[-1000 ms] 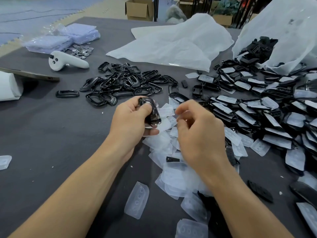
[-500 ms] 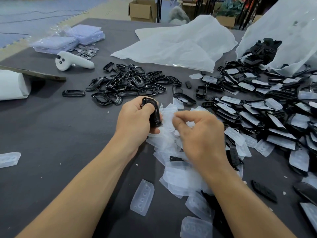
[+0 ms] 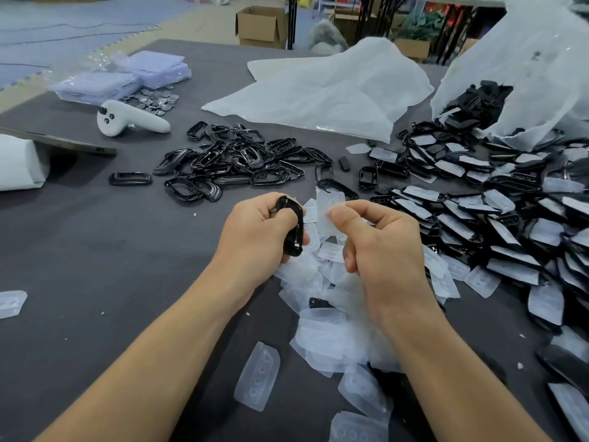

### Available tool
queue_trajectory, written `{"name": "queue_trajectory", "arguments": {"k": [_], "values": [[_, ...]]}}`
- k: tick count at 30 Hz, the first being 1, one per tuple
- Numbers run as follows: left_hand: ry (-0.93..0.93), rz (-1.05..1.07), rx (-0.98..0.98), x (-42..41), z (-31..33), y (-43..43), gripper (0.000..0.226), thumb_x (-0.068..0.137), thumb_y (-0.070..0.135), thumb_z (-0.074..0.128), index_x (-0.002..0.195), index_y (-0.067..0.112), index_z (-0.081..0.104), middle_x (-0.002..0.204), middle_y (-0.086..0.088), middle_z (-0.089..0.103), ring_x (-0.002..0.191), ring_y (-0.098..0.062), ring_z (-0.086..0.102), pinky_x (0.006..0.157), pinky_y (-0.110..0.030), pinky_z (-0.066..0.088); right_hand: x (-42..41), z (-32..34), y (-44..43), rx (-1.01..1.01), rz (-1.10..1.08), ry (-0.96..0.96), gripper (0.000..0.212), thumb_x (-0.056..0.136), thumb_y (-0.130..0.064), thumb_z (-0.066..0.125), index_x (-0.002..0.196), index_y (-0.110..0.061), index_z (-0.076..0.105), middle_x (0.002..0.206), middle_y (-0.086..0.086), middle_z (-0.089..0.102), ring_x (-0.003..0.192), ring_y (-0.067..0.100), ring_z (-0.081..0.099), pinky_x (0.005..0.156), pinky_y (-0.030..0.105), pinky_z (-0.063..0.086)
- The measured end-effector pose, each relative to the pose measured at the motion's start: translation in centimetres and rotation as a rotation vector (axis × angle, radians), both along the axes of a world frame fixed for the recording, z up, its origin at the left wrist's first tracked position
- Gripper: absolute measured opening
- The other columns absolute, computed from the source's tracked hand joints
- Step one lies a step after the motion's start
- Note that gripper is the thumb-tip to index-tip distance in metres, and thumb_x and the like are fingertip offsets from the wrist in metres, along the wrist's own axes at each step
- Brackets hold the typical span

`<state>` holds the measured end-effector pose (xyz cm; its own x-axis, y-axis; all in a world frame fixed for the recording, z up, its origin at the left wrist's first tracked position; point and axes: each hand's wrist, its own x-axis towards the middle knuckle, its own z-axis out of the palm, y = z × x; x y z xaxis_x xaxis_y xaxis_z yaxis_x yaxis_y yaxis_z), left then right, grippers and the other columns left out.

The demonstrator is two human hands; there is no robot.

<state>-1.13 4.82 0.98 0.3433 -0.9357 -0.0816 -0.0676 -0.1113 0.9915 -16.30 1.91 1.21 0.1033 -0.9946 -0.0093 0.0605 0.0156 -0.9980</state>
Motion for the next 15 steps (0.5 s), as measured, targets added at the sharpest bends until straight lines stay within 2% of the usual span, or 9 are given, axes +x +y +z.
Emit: {"name": "queue_trajectory", "arguments": {"k": [3, 6, 8, 12, 13, 15], "values": [[-0.029, -0.031, 0.005, -0.17, 0.14, 0.11, 0.032, 0.096, 0.010, 0.051, 0.077, 0.024, 0.072, 0.068, -0.005, 0.075, 0.046, -0.008, 0.056, 0.039, -0.015, 0.037, 0.14, 0.17, 0.11, -0.015, 0.059, -0.004, 0.017, 0.090, -0.015, 0.073, 0.074, -0.015, 0.076, 0.052, 0.008, 0.064, 0.048, 0.020, 0.044, 0.047, 0.021, 0.037], [-0.032, -0.043, -0.005, -0.22, 0.22, 0.14, 0.030, 0.095, 0.012, 0.052, 0.077, 0.026, 0.072, 0.067, -0.004, 0.074, 0.049, -0.009, 0.057, 0.041, -0.016, 0.038, 0.20, 0.13, 0.22, -0.074, 0.054, 0.002, 0.018, 0.089, -0.012, 0.073, 0.071, -0.007, 0.072, 0.062, 0.010, 0.070, 0.053, 0.016, 0.051, 0.052, 0.020, 0.043], [-0.021, -0.044, -0.006, -0.22, 0.22, 0.15, 0.028, 0.094, 0.014, 0.053, 0.079, 0.026, 0.073, 0.067, -0.003, 0.074, 0.049, -0.009, 0.057, 0.041, -0.017, 0.039, 0.21, -0.03, 0.29, -0.111, 0.015, 0.024, 0.021, 0.085, -0.013, 0.077, 0.069, -0.005, 0.068, 0.060, 0.006, 0.064, 0.054, 0.013, 0.052, 0.053, 0.019, 0.043], [-0.014, -0.065, -0.002, -0.39, 0.14, 0.16, 0.028, 0.094, 0.013, 0.053, 0.079, 0.024, 0.073, 0.066, -0.004, 0.074, 0.048, -0.010, 0.056, 0.040, -0.017, 0.037, 0.14, -0.33, 0.08, -0.158, -0.031, 0.086, 0.031, 0.079, -0.016, 0.072, 0.061, -0.005, 0.050, 0.057, 0.005, 0.044, 0.059, 0.018, 0.037, 0.057, 0.033, 0.038], [-0.016, -0.071, -0.001, -0.42, 0.12, 0.15, 0.028, 0.094, 0.012, 0.052, 0.078, 0.024, 0.073, 0.066, -0.005, 0.073, 0.047, -0.010, 0.056, 0.040, -0.017, 0.036, 0.10, -0.30, 0.01, -0.171, -0.040, 0.118, 0.029, 0.077, -0.019, 0.070, 0.060, -0.005, 0.051, 0.057, 0.009, 0.045, 0.059, 0.019, 0.039, 0.060, 0.035, 0.040], [-0.025, -0.079, -0.002, -0.44, 0.07, 0.18, 0.028, 0.094, 0.012, 0.052, 0.078, 0.024, 0.073, 0.066, -0.005, 0.073, 0.047, -0.010, 0.056, 0.040, -0.017, 0.036, 0.10, -0.18, 0.00, -0.193, -0.044, 0.161, 0.024, 0.077, -0.028, 0.068, 0.062, -0.009, 0.066, 0.064, 0.011, 0.061, 0.066, 0.021, 0.056, 0.071, 0.038, 0.049]]}}
